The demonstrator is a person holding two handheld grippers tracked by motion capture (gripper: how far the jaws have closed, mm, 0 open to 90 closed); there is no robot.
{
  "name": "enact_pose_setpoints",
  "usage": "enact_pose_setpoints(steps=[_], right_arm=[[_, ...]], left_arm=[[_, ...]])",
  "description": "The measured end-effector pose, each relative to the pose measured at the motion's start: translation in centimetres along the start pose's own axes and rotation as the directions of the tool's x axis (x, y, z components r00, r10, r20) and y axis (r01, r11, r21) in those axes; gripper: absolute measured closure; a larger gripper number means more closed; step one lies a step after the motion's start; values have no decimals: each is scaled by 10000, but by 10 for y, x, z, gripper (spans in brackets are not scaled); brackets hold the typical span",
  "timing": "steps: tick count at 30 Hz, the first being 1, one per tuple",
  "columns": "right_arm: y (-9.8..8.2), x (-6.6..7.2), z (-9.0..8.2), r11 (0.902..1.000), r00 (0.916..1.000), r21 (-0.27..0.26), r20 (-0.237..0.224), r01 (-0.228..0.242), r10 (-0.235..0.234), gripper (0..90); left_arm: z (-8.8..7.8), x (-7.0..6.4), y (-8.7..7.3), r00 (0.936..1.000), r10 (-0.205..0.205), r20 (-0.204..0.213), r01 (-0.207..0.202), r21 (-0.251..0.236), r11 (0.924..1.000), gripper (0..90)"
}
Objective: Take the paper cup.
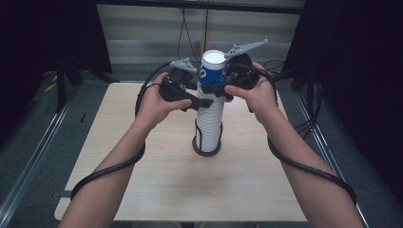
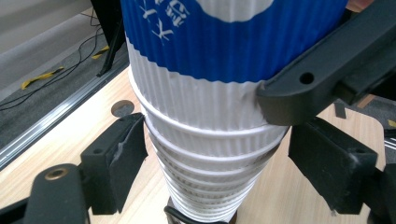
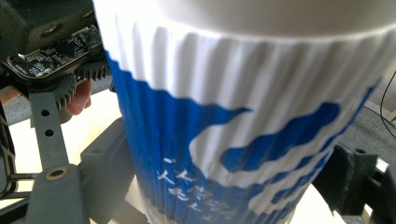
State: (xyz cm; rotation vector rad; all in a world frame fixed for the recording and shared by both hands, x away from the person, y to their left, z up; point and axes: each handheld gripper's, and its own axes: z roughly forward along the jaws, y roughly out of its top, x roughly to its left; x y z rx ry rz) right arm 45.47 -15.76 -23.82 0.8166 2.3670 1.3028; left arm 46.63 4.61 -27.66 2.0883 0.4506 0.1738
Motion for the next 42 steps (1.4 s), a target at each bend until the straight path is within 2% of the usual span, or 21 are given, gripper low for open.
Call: enact_pose_setpoints(steps=[14, 17, 18, 20, 21, 24, 28, 31, 35, 36, 38, 42], right_arm=[[0, 0, -2, 10000, 10000, -10, 12, 50, -50, 180], [1, -1, -3, 10000, 10000, -16, 74, 50, -49, 182], [1, -1, -3, 10000, 9999, -60, 134, 15, -14, 182], [2, -2, -4, 9999, 9997, 31, 159, 163, -163, 182], [2, -1, -4, 9997, 9996, 75, 183, 225, -226, 182], [2, -1, -4, 9997, 9996, 52, 177, 230, -231, 181], [1, -1, -4, 9997, 9995, -7, 215, 224, -223, 181], [1, -1, -3, 9998, 9996, -37, 213, 203, -202, 180], [1, 0, -3, 9998, 9995, -78, 243, 178, -176, 180], [1, 0, -3, 9998, 9995, -78, 243, 178, -176, 180], [0, 0, -3, 9999, 9995, -104, 284, 122, -119, 178], [-1, 0, -4, 9998, 9996, -195, 287, 23, -17, 179]], left_arm=[[0, 0, 0, 10000, 90, 26, -90, 107, 9999, 200], [-1, 1, -1, 9999, 129, 92, -131, 300, 9995, 232], [-1, 1, -2, 9996, 269, 44, -271, 362, 9990, 315], [-2, 2, -4, 9996, 235, 159, -237, 96, 9997, 322], [-2, 2, -5, 9995, 180, 268, -181, 37, 9998, 308], [-3, 2, -5, 9997, 100, 217, -98, -77, 9999, 271], [-2, 2, -4, 9999, 38, 140, -36, -86, 10000, 162], [2, 1, -3, 9999, 137, 10, -136, -313, 9994, 151], [9, 0, -2, 10000, 19, -76, -22, -484, 9988, 148], [9, 0, -2, 10000, 19, -76, -22, -484, 9988, 141], [13, 1, -3, 9996, -264, 38, 266, -709, 9971, 136], [16, 0, -3, 9998, -192, 99, 198, -701, 9973, 142]])
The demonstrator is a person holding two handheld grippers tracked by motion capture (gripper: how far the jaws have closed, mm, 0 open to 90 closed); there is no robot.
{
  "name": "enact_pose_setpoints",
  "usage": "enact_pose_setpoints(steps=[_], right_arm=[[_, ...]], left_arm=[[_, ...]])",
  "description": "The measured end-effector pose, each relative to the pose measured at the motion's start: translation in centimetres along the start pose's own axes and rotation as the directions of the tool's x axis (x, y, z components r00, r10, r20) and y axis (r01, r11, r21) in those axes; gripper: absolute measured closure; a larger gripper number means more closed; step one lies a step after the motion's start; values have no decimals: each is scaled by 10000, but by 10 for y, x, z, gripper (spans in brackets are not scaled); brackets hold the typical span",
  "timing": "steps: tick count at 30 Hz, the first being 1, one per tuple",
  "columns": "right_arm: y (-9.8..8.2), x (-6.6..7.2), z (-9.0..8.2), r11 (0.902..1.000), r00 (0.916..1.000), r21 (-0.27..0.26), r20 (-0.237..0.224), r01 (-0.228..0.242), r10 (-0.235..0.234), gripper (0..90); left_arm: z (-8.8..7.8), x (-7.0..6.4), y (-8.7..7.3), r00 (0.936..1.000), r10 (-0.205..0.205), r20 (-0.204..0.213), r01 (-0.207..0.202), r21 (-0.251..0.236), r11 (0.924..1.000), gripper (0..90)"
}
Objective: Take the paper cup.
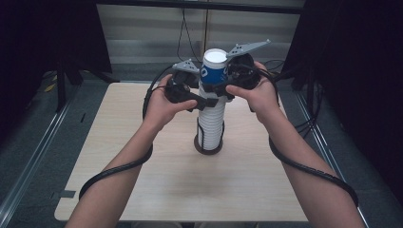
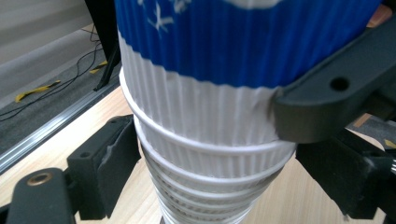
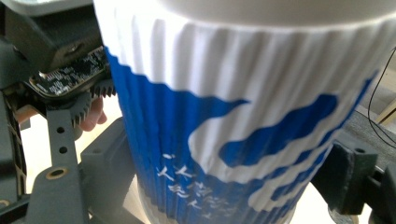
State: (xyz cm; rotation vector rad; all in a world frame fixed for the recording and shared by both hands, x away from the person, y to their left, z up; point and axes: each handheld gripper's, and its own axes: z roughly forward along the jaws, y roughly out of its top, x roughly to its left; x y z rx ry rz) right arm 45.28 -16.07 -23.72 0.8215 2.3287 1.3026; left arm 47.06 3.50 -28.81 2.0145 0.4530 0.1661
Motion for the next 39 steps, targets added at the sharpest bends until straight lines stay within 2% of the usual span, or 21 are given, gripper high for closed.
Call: enact_pose_setpoints(steps=[4, 6, 7, 11, 15, 19, 26, 28, 30, 33, 39], right_arm=[[0, -1, -1, 10000, 9999, -2, -108, -73, 73, 180], [2, -1, -3, 9998, 9999, -165, -101, -96, 94, 191], [6, -1, -7, 9986, 9997, -508, -146, -179, 172, 209], [12, 0, -11, 9997, 10000, -223, -45, 80, -81, 212], [12, 0, -11, 9998, 9999, -174, -47, 88, -89, 212], [15, -1, -14, 9991, 9999, -423, -92, -60, 56, 218], [23, -2, -21, 9984, 9997, -563, -230, -107, 94, 220], [24, -2, -22, 9984, 9997, -554, -218, -88, 76, 220], [24, -2, -23, 9984, 9997, -548, -222, -150, 138, 220], [26, -4, -26, 9983, 9998, -573, -177, -115, 105, 221], [30, -4, -28, 9986, 9999, -527, -160, -53, 45, 222]], left_arm=[[-1, -1, 2, 9999, 134, -53, -133, 194, 9997, 149], [-1, -1, 2, 9999, 94, -75, -93, 218, 9997, 150], [-1, 0, 1, 9999, 40, -101, -39, 145, 9999, 151], [0, -1, 0, 9999, 140, -101, -139, 62, 9999, 152], [-1, -2, 0, 9998, 168, -102, -167, 113, 9998, 152], [-1, 0, -2, 9999, 72, -110, -72, -12, 10000, 153], [-2, 0, -4, 9999, -51, -145, 50, -115, 9999, 155], [-2, 0, -4, 9999, -36, -137, 35, -113, 9999, 157], [-3, 0, -4, 9997, 161, -197, -160, 84, 9998, 181], [-4, 2, -7, 10000, -35, -94, 35, -8, 10000, 198], [-6, 2, -8, 9999, -44, -93, 44, -24, 10000, 214]])
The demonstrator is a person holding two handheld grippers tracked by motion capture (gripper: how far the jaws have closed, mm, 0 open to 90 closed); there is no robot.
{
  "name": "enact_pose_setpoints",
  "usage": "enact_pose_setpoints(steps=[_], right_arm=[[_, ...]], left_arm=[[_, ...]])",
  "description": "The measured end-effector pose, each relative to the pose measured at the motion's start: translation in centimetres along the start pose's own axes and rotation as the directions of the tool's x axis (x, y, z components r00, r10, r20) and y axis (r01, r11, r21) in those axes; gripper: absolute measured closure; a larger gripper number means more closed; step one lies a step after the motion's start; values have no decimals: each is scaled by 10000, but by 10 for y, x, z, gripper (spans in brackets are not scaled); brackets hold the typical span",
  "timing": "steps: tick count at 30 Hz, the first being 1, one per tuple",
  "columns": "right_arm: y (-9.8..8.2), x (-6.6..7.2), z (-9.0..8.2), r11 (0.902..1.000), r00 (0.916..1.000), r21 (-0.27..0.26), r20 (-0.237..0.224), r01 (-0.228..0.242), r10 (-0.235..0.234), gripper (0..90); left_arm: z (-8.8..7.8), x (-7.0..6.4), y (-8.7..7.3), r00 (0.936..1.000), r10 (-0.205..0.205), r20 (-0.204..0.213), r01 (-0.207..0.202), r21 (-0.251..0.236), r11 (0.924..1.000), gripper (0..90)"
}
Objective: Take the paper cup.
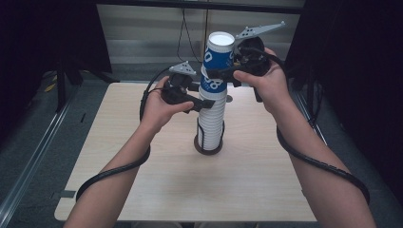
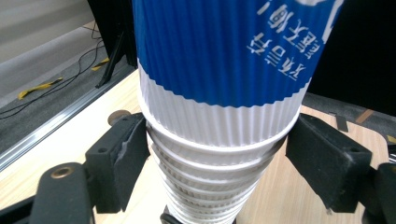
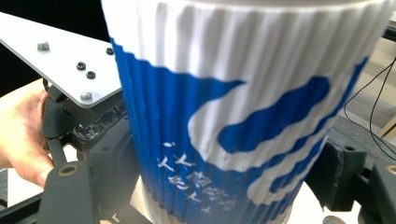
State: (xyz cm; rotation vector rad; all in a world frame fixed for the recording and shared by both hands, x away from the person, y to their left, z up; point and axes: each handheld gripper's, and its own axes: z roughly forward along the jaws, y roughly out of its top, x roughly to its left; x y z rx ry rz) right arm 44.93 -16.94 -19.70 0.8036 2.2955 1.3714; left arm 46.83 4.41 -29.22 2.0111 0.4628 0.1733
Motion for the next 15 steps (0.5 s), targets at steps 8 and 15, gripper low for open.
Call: enact_pose_setpoints(steps=[8, 15], right_arm=[[4, -1, -5, 9998, 10000, -195, 19, -44, 45, 222], [4, -3, -8, 9996, 10000, -278, 20, -83, 84, 222]], left_arm=[[-2, 0, -2, 9998, -80, 185, 79, 63, 9999, 225], [-3, -1, -2, 9998, -107, 175, 101, 342, 9994, 186]])
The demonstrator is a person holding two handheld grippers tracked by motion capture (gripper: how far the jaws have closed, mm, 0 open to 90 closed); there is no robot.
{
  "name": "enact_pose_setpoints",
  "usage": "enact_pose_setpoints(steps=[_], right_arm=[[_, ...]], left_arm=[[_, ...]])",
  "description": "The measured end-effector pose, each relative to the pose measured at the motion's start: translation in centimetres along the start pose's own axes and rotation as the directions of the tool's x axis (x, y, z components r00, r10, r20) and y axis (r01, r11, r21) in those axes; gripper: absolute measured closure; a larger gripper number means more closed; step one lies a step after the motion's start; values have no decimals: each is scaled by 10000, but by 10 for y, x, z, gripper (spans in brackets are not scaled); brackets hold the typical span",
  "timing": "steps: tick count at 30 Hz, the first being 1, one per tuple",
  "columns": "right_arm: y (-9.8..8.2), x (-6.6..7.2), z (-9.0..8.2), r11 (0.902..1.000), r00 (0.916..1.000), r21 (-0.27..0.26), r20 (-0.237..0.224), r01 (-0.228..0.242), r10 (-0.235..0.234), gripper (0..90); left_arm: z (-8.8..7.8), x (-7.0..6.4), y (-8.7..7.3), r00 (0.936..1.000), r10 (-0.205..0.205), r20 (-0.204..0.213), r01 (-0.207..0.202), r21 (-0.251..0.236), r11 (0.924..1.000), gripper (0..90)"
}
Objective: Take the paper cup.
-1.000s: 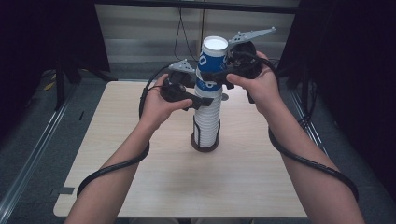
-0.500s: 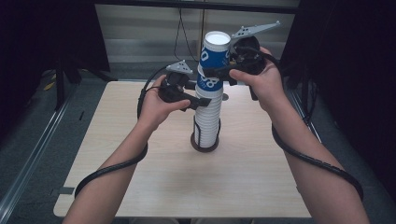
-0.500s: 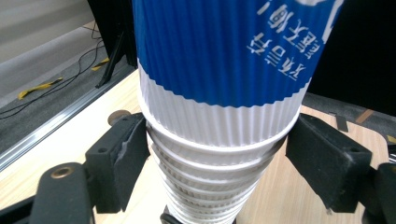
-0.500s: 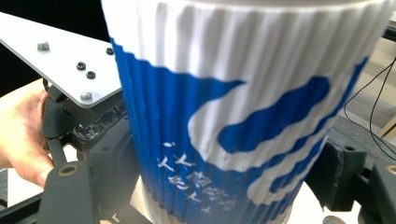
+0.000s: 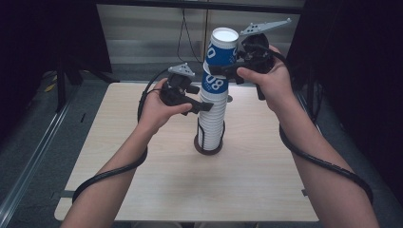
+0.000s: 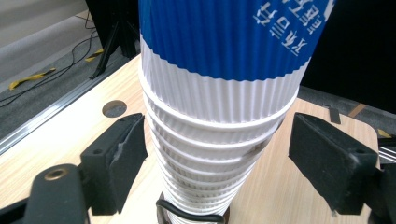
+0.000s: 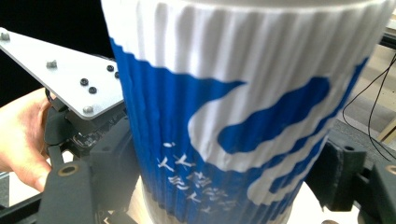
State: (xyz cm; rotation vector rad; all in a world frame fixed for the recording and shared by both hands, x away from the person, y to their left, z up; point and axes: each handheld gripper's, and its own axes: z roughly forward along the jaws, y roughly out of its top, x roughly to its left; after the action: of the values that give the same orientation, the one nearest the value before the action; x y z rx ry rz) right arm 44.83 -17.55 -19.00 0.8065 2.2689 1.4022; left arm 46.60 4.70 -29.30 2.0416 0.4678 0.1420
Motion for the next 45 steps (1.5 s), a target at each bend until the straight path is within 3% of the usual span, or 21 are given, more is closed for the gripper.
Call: enact_pose_setpoints(steps=[6, 28, 34, 45], right_arm=[[1, 0, -2, 10000, 10000, -73, -7, -26, 26, 222], [4, -2, -13, 9982, 9999, -586, 13, -161, 162, 221], [1, -5, -22, 9978, 9999, -652, 71, -148, 153, 221], [-19, -19, -46, 9970, 9987, -683, 323, -362, 384, 220]], left_arm=[[-1, 0, -1, 9999, 114, -6, -113, 167, 9998, 183], [-7, 1, -8, 10000, -77, 60, 76, 232, 9997, 177], [-10, 2, -11, 9999, -92, 45, 91, 257, 9996, 176], [-12, 0, -15, 9999, -132, 61, 129, 411, 9991, 174]])
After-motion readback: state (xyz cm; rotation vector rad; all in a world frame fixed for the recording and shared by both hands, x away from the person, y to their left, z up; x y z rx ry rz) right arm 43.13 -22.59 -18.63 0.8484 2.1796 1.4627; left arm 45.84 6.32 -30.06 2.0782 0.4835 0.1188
